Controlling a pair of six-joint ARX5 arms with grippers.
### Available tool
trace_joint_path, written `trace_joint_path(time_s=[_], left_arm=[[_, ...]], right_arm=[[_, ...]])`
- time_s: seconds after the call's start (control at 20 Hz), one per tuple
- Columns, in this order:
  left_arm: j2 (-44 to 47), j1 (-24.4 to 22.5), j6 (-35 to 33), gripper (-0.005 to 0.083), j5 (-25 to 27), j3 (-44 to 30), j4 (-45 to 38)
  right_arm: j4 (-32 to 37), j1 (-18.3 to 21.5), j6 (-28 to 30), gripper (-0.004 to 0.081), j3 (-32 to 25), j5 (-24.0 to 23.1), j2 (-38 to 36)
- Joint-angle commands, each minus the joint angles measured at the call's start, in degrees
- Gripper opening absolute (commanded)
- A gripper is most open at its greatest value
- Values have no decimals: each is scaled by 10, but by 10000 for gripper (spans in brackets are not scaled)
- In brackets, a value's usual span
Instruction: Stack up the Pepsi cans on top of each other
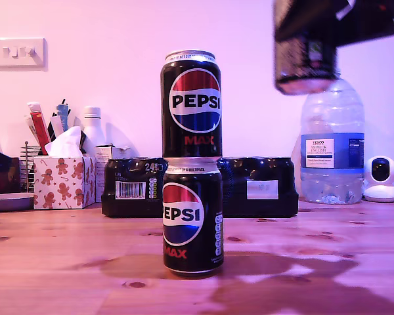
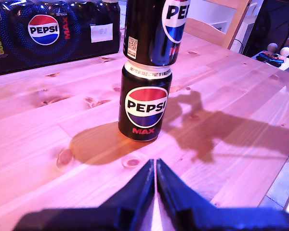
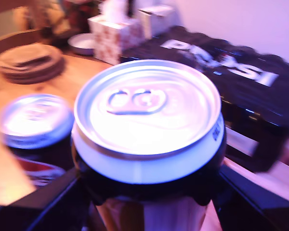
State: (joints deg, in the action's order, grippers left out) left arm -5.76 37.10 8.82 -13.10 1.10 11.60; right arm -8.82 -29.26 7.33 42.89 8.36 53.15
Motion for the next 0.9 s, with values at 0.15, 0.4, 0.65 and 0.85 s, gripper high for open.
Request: trace_joint_path(time_s=[0.15,0.4,0.65,0.85], left_arm=[[-2,2,1,-19,1,-10,8],[-2,2,1,-19,1,-10,8],[-2,2,1,-19,1,-10,8],[-2,2,1,-19,1,-10,8]], right_arm=[[12,-34,-15,526,75,1,10],[-1,-68,-20,526,114,1,38],[-1,-97,-26,526,153,1,72],[0,-118,-26,526,173,1,96]])
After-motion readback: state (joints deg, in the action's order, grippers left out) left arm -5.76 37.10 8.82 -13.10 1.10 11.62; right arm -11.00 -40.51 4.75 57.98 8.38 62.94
